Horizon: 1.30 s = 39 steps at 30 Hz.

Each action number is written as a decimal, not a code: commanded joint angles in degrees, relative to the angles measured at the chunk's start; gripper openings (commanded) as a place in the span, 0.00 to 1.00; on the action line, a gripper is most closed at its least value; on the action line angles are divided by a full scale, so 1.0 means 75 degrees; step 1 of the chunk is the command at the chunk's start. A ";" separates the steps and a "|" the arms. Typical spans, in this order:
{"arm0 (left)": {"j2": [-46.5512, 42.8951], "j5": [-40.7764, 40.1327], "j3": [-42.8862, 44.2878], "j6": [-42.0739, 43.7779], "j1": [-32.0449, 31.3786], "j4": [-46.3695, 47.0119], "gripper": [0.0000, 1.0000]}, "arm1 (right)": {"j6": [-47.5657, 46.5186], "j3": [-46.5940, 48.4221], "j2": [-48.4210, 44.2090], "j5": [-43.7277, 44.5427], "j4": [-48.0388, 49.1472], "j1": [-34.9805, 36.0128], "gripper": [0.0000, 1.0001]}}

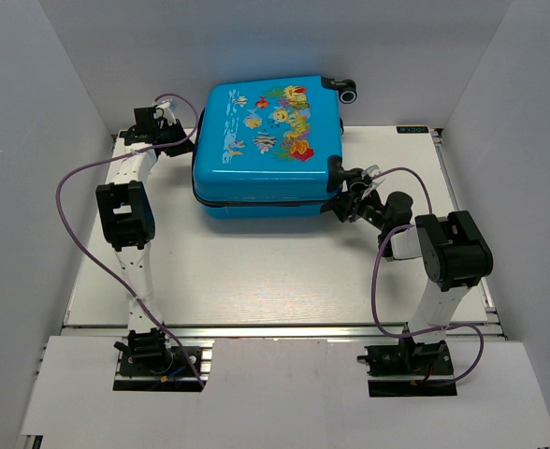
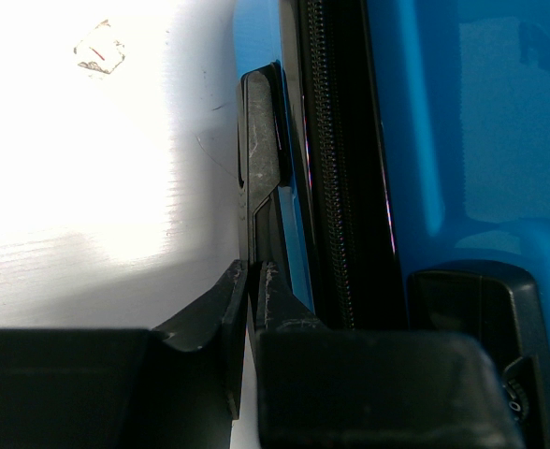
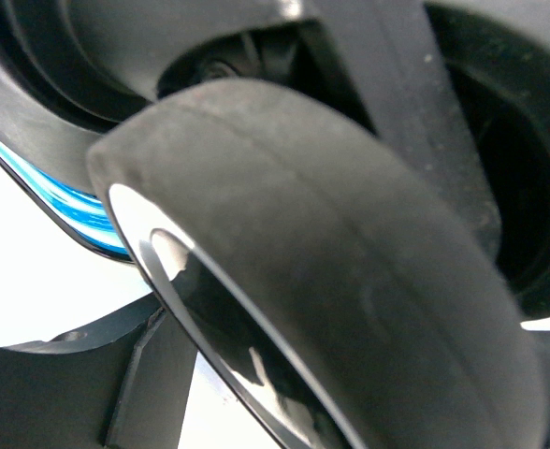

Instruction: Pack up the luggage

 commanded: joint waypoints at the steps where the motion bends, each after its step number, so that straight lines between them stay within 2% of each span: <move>1: 0.1028 -0.1321 -0.0518 0.0492 -0.0133 -0.1380 0.00 | 0.0611 0.0138 0.0155 0.1412 0.2535 -0.0045 0.00; 4: 0.1028 -0.1496 -0.0483 0.0527 -0.0133 -0.1392 0.00 | 0.1171 0.0022 0.0015 0.2756 0.2523 -0.0126 0.00; 5: 0.1016 -0.1520 -0.0448 0.0562 -0.0133 -0.1427 0.00 | 0.0954 -0.0188 -0.0148 0.3214 0.2569 -0.0162 0.00; 7: 0.1016 -0.1660 -0.0401 0.0574 -0.0133 -0.1450 0.00 | 0.0453 -0.0389 -0.0476 0.3288 0.2372 -0.0209 0.00; 9: 0.1016 -0.1743 -0.0307 0.0586 -0.0133 -0.1474 0.00 | -0.0054 -0.0355 -0.1132 0.3335 0.1485 -0.0255 0.00; 10: 0.1039 -0.1778 -0.0284 0.0563 -0.0133 -0.1451 0.00 | -0.0392 -0.0296 -0.1320 0.3452 0.0366 -0.0256 0.00; 11: 0.1063 -0.1778 -0.0260 0.0516 -0.0133 -0.1427 0.00 | -0.0547 -0.0238 -0.1612 0.3580 -0.0121 -0.0325 0.00; 13: 0.1109 -0.1732 -0.0190 0.0423 -0.0133 -0.1380 0.00 | -0.0700 -0.0213 -0.1836 0.3768 -0.0976 -0.0478 0.00; 15: 0.1226 -0.1661 -0.0096 0.0259 -0.0063 -0.1322 0.00 | -0.0736 -0.0330 -0.2176 0.3676 -0.1261 -0.0642 0.00; 20: 0.1437 -0.1404 -0.0002 0.0059 0.0077 -0.1287 0.00 | -0.0315 -0.0706 -0.2459 0.2543 -0.1240 -0.0958 0.00; 24: 0.1520 -0.1356 0.0045 0.0058 0.0078 -0.1298 0.00 | 0.0060 -0.0168 -0.1886 0.1824 -0.1438 -0.1099 0.00; 26: 0.1543 -0.1322 0.0080 0.0094 0.0078 -0.1286 0.00 | 0.0084 0.0089 -0.1569 0.0972 -0.1438 -0.1111 0.00; 29: 0.1788 -0.1274 0.0395 0.0164 0.0078 -0.1414 0.00 | 0.0283 0.1082 -0.0984 -0.0282 -0.2617 -0.1123 0.00; 30: 0.1882 -0.1181 0.0582 0.0211 0.0148 -0.1497 0.00 | 0.0214 0.1366 -0.0843 -0.0738 -0.3422 -0.1111 0.00; 32: 0.2199 -0.1064 0.1005 0.0199 0.0148 -0.1685 0.00 | 0.0249 0.1626 -0.0514 -0.1432 -0.3385 -0.1065 0.08; 33: 0.2292 -0.0947 0.1029 0.0176 0.0148 -0.1639 0.00 | 0.0423 0.1684 -0.0339 -0.1724 -0.3140 -0.0960 0.21; 35: 0.2340 -0.0888 0.1006 0.0106 0.0148 -0.1568 0.00 | 0.0344 0.2034 -0.0116 -0.2087 -0.3638 -0.0912 0.40; 36: 0.2363 -0.0853 0.0994 0.0106 0.0148 -0.1545 0.00 | 0.0215 0.2524 0.0036 -0.2218 -0.4592 -0.0900 0.44; 39: 0.2387 -0.0840 0.0971 0.0129 0.0148 -0.1509 0.00 | -0.0033 0.2892 0.0482 -0.2652 -0.5153 -0.0795 0.47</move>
